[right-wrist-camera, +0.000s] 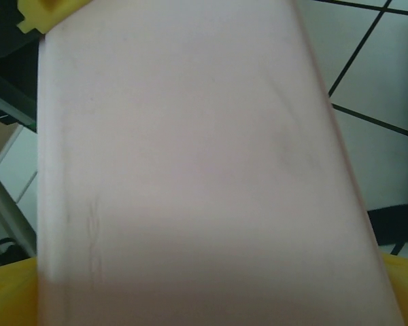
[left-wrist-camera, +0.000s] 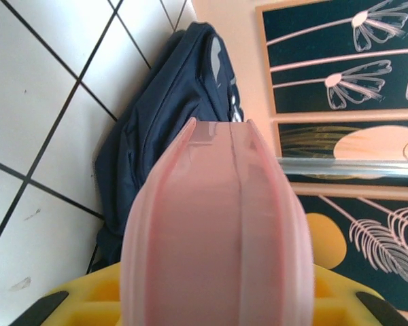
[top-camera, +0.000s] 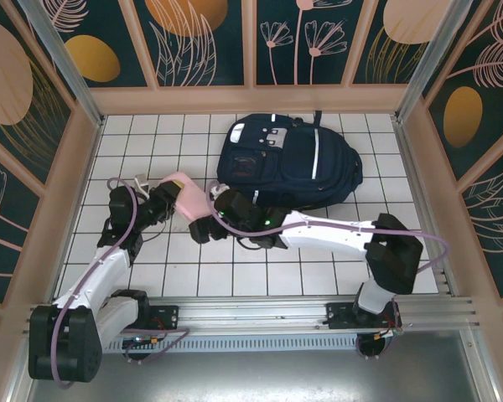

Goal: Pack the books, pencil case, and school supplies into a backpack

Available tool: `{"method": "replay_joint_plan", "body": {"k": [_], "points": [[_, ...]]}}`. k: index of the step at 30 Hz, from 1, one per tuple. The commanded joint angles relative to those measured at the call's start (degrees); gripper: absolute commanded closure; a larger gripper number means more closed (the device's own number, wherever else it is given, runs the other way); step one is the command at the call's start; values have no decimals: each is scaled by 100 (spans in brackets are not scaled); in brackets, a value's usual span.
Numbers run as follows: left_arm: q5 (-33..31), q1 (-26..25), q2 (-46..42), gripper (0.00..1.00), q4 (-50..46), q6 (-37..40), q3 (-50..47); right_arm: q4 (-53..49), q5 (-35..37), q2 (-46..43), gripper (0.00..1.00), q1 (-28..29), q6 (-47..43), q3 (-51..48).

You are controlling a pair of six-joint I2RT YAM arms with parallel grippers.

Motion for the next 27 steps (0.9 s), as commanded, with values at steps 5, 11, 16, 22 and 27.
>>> {"method": "replay_joint_plan", "body": {"k": [5,11,16,22,27], "points": [[-602,10,-292,84,845,-651,-53,2189,-1124,-1234,1,-750,2165,-1456],[-680,9,-290,84,1278,-976,-212,5081,-2098,-971,1,-1069,4141,-2253],[-651,5,-331,84,1384,-1088,-293,6043,-2349,-340,4,-1055,4969,-1942],[-622,6,-395,85,1376,-1165,-270,6157,-2156,15,7,-1076,5278,-1874],[-610,1,-356,83,1385,-1214,-267,6921,-2067,339,19,-1039,5654,-2020]]}}
